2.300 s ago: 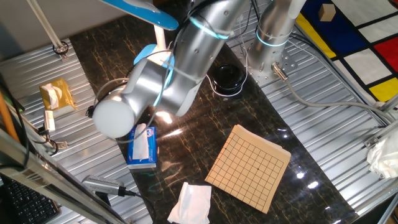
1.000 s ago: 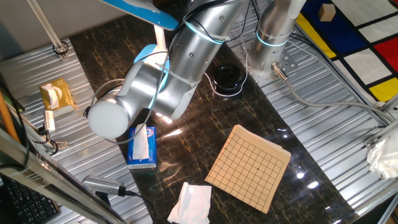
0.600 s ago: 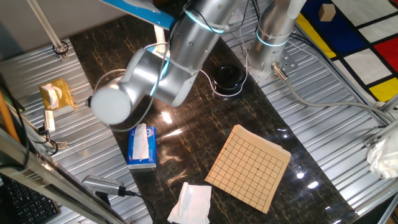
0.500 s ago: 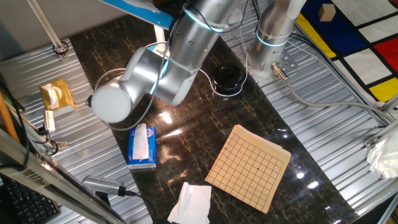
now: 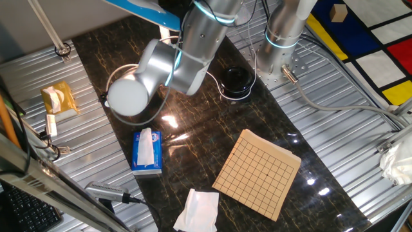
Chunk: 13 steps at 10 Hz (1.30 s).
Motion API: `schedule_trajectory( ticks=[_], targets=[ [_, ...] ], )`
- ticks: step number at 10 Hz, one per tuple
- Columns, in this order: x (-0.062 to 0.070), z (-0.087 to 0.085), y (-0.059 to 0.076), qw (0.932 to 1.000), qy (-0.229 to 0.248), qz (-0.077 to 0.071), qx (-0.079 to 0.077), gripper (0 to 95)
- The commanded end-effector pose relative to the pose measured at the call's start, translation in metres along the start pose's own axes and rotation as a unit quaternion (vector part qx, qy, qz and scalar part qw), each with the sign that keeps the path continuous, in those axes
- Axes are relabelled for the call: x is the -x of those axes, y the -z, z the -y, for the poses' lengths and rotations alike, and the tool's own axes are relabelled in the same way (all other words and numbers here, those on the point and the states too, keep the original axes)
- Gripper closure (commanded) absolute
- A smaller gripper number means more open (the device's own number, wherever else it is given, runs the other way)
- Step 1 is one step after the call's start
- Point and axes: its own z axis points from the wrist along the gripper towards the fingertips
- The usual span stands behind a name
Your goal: Turn off the desk lamp by pressing the button
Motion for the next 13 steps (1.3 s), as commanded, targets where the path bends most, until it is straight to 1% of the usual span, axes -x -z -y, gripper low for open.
schedule_trajectory(
  ticks=[1,5,7,13],
  targets=[
    [-0.002,0.001,-0.002,1.0000,0.003,0.001,-0.002,95.0],
    [-0.004,-0.003,-0.004,1.0000,0.008,0.001,-0.002,95.0],
    [-0.008,-0.006,-0.006,1.0000,0.008,0.001,-0.003,95.0],
    [-0.015,-0.006,-0.009,0.9999,0.014,0.002,-0.004,95.0]
  ],
)
